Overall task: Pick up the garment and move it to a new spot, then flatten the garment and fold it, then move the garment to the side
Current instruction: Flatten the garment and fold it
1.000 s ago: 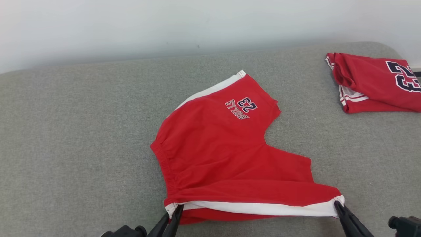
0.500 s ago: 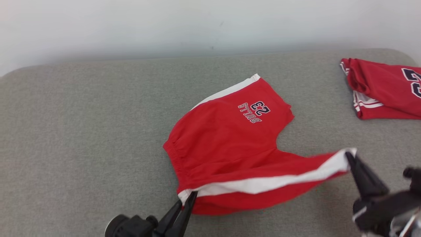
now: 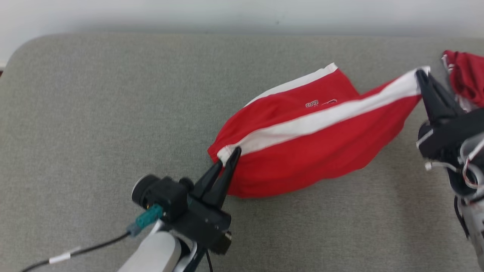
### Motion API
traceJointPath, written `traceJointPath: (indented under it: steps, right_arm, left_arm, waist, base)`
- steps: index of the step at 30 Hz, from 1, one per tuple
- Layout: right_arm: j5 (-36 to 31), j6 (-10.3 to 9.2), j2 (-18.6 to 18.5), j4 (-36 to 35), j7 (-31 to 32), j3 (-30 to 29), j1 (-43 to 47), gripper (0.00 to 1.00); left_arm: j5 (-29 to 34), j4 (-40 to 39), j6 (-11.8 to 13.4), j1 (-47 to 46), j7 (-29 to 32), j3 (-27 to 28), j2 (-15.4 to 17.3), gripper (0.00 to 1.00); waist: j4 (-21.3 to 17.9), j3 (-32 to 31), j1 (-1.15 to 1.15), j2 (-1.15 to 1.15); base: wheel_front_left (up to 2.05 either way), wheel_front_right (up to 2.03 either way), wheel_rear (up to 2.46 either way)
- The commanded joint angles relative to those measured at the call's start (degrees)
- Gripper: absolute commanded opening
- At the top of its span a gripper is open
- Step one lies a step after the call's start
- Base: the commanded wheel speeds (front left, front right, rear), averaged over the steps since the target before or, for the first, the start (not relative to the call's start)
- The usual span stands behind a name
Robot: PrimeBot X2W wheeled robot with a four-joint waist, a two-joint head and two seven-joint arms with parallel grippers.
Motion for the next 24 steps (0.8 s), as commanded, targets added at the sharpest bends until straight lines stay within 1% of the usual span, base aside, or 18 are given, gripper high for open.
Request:
traceJointPath:
  steps: [1,6,11,14,16,17,19,22,23,24]
  right_arm:
    - [-0.48,-0.16,-0.18,1.49,-0.34,0.42,-2.24,0.0]
    - [-0.69,-0.16,0.2,10.61,-1.34,3.36,-11.96,0.0]
    - [-1.52,-0.16,1.03,19.68,-2.6,6.91,-19.66,0.0]
    - [-1.95,-0.16,1.66,24.24,-3.52,9.52,-23.14,0.0]
    - [-2.04,-0.16,1.81,25.63,-3.84,10.3,-24.1,0.0]
    - [-2.28,-0.16,1.76,28.76,-4.32,11.52,-25.98,0.0]
    - [-2.26,-0.16,1.95,31.61,-4.67,12.81,-27.41,0.0]
    - [-2.0,-0.16,2.21,34.59,-5.36,14.78,-28.89,0.0]
    - [-1.79,-0.16,2.28,35.24,-5.63,15.53,-29.23,0.07]
    - [-1.55,-0.16,2.37,35.88,-6.0,16.18,-29.52,0.21]
  left_arm:
    - [-0.5,0.99,-0.34,-1.65,-0.16,0.06,-0.21,0.0]
    - [-1.17,5.73,-0.56,-7.46,-0.14,0.56,-1.59,0.0]
    - [-1.63,10.55,-0.76,-11.37,-0.15,0.62,-2.96,0.0]
    - [-1.73,12.51,-0.86,-12.89,-0.15,0.64,-3.86,0.0]
    - [-1.82,12.98,-0.87,-13.08,-0.15,0.94,-4.2,0.0]
    - [-1.37,13.67,-0.89,-13.61,-0.15,1.09,-4.71,0.0]
    - [-1.31,14.32,-0.74,-13.81,-0.15,1.08,-5.28,0.0]
    - [-1.38,15.77,-0.78,-14.03,-0.15,0.51,-5.64,0.0]
    - [-1.4,16.08,-0.79,-14.22,-0.15,0.41,-5.74,0.3]
    - [-1.49,16.37,-0.79,-14.22,-0.15,0.27,-5.86,0.49]
  waist:
    - [2.1,3.34,-0.01,0.0]
    - [3.38,7.13,-0.01,0.0]
    - [4.62,9.81,-0.01,0.0]
    - [5.24,10.96,-0.01,0.0]
    - [5.4,11.22,-0.01,0.0]
    - [5.79,11.77,-0.01,0.0]
    - [6.16,12.06,-0.01,0.0]
    - [6.45,12.05,-0.01,0.0]
    - [6.48,11.98,-0.01,0.0]
    - [6.46,11.82,-0.01,0.0]
  base:
    - [0.0,0.0,0.0]
    - [0.0,0.0,0.0]
    - [0.0,0.0,0.0]
    - [0.0,0.0,0.0]
    - [0.0,0.0,0.0]
    - [0.0,0.0,0.0]
    - [0.0,0.0,0.0]
    - [0.0,0.0,0.0]
    - [0.0,0.0,0.0]
    - [0.0,0.0,0.0]
